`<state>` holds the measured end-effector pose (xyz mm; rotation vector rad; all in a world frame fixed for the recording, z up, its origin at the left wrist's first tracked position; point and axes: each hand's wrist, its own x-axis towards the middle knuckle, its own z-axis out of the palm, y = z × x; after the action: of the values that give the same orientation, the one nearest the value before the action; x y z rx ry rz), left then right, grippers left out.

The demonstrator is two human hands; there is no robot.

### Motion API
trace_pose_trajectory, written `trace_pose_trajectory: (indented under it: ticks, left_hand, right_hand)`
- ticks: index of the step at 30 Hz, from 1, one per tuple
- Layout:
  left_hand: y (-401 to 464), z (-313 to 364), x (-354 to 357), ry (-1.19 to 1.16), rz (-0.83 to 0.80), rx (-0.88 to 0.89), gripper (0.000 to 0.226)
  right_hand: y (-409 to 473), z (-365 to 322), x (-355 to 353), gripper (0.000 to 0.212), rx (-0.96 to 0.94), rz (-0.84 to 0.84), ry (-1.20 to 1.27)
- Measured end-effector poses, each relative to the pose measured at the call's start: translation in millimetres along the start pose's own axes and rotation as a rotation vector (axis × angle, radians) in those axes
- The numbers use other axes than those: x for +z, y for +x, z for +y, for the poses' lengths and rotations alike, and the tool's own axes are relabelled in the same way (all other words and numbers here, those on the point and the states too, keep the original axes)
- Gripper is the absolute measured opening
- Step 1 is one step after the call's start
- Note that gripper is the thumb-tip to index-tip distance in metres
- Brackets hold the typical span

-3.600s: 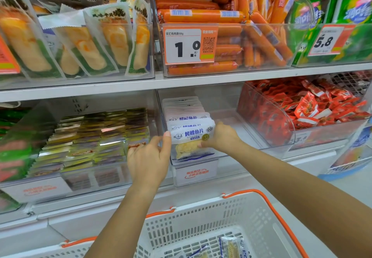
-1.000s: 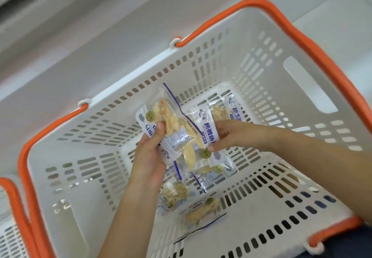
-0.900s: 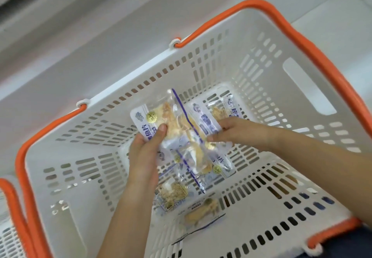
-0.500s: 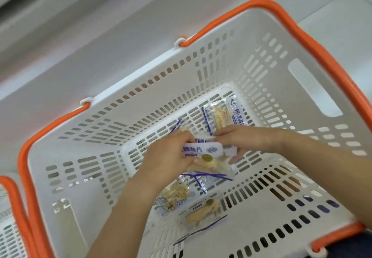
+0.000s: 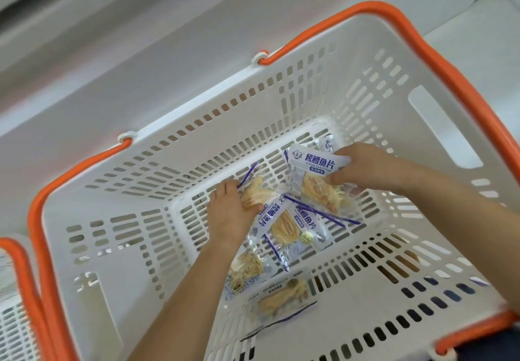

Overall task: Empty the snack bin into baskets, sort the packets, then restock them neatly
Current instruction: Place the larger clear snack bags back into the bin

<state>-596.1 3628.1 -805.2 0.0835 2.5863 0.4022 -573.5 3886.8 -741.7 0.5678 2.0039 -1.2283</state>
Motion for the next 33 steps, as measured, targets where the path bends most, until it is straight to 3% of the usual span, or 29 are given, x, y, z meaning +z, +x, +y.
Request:
trace_pose_trajectory:
  ticks: [6,9,11,12,14,15,19,22,26,33]
  left_hand:
    - [-18.8,-7.4,-27.1,-0.431,0.014,-0.250,0.040]
    - [-41.4,-19.4,-59.7,-0.771,0.029,-0.354,0.036]
    - [-61.2,-21.1,-85.2,-0.953,0.030,-0.374,0.022]
    - [-71.7,-20.2,-97.3,-1.023,0.025,-0.367,0.029]
    - [-96.6,-13.0,-123.7,-1.121,0.013,-0.321,0.051]
    - [-107.8,-10.7,-135.6,-1.149,0.035,-0.291,0.049]
    - [-154.4,3.6,-180.4,-1.251,0.167,-0.132,0.004]
    - [-192.1,16.8,-211.6,-1.338,0.220,0.005,0.012]
    - [-233.0,26.4,-246.1,-1.480,0.247,0.169,0.042]
    - [-274.7,39.7,-290.3,-1.695,0.282,0.264,0.033]
  right_hand:
    - [-18.2,-7.0,-3.7,0.036,-0.067,0.122,-0.048]
    - [-39.0,-19.0,-8.7,0.031,-0.131,0.212,-0.126]
    - [-61.2,-29.7,-13.7,0.024,-0.164,0.214,-0.005]
    - [-74.8,-36.0,-16.2,0.020,-0.181,0.211,0.091]
    - [-104.6,-51.1,-21.4,0.015,-0.212,0.236,0.262]
    - [-120.3,-59.1,-24.3,0.013,-0.222,0.267,0.319]
    - [-183.0,-91.0,-37.6,0.006,-0.272,0.397,0.406]
    - [-229.1,-113.2,-42.2,0.014,-0.342,0.426,0.404]
    - [-273.8,-146.0,-38.1,0.015,-0.417,0.402,0.426]
    - [-315.5,-192.9,-14.5,0.011,-0.539,0.268,0.667]
